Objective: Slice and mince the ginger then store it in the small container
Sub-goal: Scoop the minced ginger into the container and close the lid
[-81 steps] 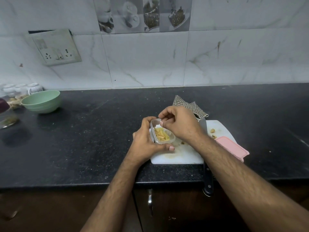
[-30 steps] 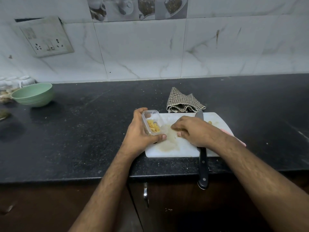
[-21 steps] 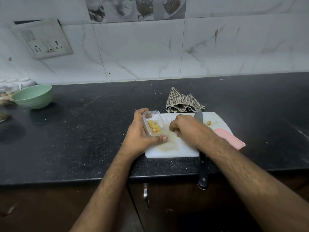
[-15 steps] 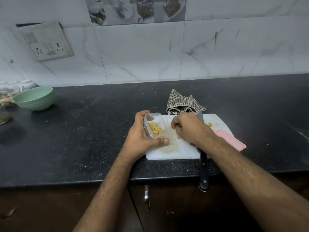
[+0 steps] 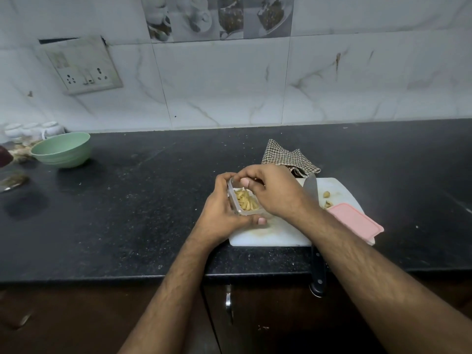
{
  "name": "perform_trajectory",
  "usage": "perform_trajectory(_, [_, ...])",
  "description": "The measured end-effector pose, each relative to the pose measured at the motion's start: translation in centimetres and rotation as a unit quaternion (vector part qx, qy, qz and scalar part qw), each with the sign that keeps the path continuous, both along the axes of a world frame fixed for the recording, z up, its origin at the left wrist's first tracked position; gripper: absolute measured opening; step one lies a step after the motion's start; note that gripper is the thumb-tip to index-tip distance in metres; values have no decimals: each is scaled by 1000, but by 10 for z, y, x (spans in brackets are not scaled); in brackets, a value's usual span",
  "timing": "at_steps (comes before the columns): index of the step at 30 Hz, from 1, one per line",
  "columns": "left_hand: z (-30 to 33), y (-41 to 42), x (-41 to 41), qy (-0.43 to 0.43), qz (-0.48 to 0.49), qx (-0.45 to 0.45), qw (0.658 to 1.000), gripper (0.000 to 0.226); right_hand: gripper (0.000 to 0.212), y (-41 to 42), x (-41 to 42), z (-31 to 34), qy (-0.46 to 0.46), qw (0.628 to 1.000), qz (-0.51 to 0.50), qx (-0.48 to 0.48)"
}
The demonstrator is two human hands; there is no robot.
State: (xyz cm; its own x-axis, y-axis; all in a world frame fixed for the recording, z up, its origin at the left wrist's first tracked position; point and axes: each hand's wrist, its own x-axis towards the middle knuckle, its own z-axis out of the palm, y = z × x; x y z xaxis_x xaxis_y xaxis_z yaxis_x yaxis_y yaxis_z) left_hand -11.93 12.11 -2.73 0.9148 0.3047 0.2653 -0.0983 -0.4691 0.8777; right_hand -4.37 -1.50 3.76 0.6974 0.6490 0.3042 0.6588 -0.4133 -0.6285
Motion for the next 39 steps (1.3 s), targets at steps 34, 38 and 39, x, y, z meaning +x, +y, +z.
perform_trajectory(34, [-4, 3, 4, 16, 9, 20, 1000, 105, 24, -53, 26, -27, -48, 967, -49, -247])
perform_trajectory(38, [-6, 4, 4, 14, 11, 11, 1000, 104, 22, -46, 34, -26, -73, 978, -33, -191])
perform_trajectory(39, [-6, 4, 4, 14, 10, 11, 1000, 103, 21, -46, 37, -27, -77, 981, -45, -174])
